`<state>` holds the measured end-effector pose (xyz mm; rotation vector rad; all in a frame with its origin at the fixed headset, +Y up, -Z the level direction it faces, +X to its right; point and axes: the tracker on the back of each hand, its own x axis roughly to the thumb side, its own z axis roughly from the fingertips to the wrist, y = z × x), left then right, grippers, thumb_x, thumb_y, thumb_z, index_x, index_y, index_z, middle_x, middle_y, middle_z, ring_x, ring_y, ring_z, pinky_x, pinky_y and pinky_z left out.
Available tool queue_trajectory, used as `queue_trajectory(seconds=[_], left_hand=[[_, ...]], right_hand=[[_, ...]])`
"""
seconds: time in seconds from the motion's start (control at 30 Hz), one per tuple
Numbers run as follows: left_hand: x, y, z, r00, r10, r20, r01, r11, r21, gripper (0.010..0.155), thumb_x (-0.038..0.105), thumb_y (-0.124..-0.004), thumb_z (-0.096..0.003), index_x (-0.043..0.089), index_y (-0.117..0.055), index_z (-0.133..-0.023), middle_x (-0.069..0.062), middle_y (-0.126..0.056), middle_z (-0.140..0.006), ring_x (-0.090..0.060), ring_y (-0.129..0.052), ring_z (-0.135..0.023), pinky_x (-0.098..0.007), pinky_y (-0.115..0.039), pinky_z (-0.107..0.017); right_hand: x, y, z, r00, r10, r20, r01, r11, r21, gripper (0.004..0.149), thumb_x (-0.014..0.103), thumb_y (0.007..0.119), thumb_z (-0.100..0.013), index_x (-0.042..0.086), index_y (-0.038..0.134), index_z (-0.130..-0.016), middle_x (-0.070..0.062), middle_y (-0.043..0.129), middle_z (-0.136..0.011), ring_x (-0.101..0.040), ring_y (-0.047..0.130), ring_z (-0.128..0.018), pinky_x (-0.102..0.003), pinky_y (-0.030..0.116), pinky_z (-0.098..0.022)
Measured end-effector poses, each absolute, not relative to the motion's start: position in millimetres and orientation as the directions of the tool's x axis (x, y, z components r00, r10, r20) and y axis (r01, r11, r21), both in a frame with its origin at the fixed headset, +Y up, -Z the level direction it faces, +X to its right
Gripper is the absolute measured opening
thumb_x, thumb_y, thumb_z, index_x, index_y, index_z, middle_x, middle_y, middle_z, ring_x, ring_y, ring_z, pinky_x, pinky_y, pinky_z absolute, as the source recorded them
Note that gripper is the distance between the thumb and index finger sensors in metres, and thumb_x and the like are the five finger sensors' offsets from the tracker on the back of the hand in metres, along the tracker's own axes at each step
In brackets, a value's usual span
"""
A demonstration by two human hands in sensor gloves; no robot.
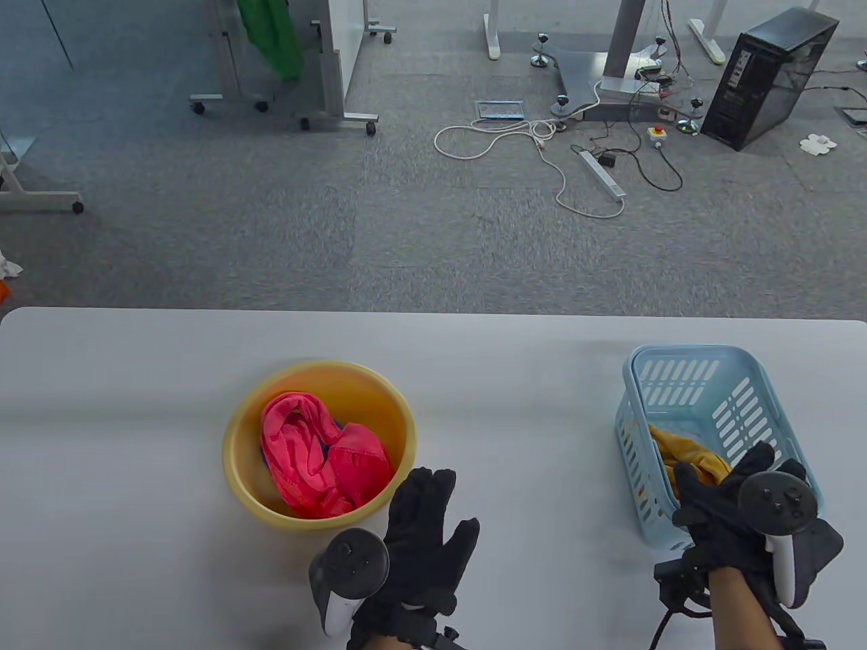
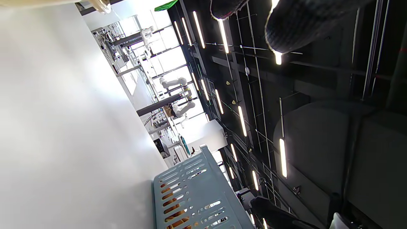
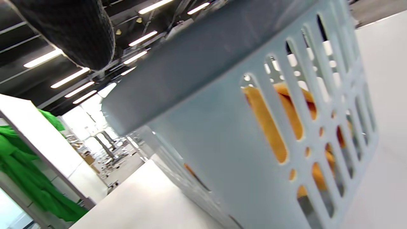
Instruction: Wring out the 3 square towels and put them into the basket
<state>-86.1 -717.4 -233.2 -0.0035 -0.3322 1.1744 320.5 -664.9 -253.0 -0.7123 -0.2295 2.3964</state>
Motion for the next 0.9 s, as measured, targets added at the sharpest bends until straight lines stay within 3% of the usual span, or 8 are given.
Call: queue_trajectory(seconds=[0.2, 0.47, 0.67, 0.77, 0.9], left_hand=[[-85.0, -717.6, -232.4, 0.339, 0.905, 0.255, -0.903, 0.389, -0.180, 0.074, 0.057, -0.075, -0.0590, 0.029, -0.041, -0.119, -0.017, -0.021, -0.121, -0.047, -0.017, -0.111, -0.077, -0.024, -0.068], [-83.7, -720.1, -232.1, 0.348, 0.906, 0.241, -0.897, 0.397, -0.194, 0.075, 0.055, -0.077, -0.0589, 0.029, -0.040, -0.119, -0.017, -0.021, -0.121, -0.047, -0.017, -0.111, -0.077, -0.025, -0.068], [-81.4, -720.9, -231.6, 0.377, 0.893, 0.247, -0.884, 0.427, -0.192, 0.076, 0.054, -0.078, -0.0585, 0.029, -0.040, -0.119, -0.017, -0.021, -0.121, -0.048, -0.017, -0.111, -0.077, -0.025, -0.068], [-81.7, -722.6, -232.9, 0.387, 0.890, 0.241, -0.881, 0.434, -0.189, 0.076, 0.054, -0.078, -0.0586, 0.028, -0.040, -0.119, -0.017, -0.020, -0.121, -0.047, -0.016, -0.111, -0.077, -0.025, -0.068], [-82.5, -723.7, -233.1, 0.407, 0.883, 0.236, -0.873, 0.452, -0.185, 0.076, 0.054, -0.079, -0.0585, 0.028, -0.040, -0.119, -0.017, -0.020, -0.121, -0.048, -0.016, -0.111, -0.077, -0.025, -0.068]], right_hand=[[298.7, -656.7, -249.7, -0.712, 0.621, -0.328, -0.534, -0.782, -0.322, 0.101, 0.054, 0.087, -0.051, 0.010, 0.021, -0.113, -0.027, -0.001, -0.109, -0.055, -0.003, -0.096, -0.075, 0.006, -0.065], [248.1, -651.6, -243.8, -0.857, 0.491, -0.156, -0.443, -0.857, -0.263, 0.098, 0.054, 0.087, -0.051, 0.014, 0.025, -0.115, -0.026, 0.003, -0.111, -0.053, 0.000, -0.098, -0.076, 0.008, -0.066], [214.3, -662.7, -235.8, -0.870, 0.491, -0.055, -0.469, -0.855, -0.221, 0.097, 0.054, 0.087, -0.051, 0.014, 0.026, -0.115, -0.026, 0.003, -0.111, -0.054, -0.001, -0.098, -0.076, 0.008, -0.066], [197.8, -671.9, -231.6, -0.921, 0.388, -0.024, -0.368, -0.889, -0.271, 0.097, 0.056, 0.086, -0.051, 0.014, 0.027, -0.115, -0.027, 0.005, -0.112, -0.055, 0.002, -0.098, -0.077, 0.012, -0.067], [185.6, -684.1, -229.7, -0.880, 0.474, -0.006, -0.459, -0.855, -0.243, 0.097, 0.055, 0.086, -0.051, 0.014, 0.027, -0.115, -0.026, 0.005, -0.112, -0.054, 0.001, -0.099, -0.077, 0.011, -0.067]])
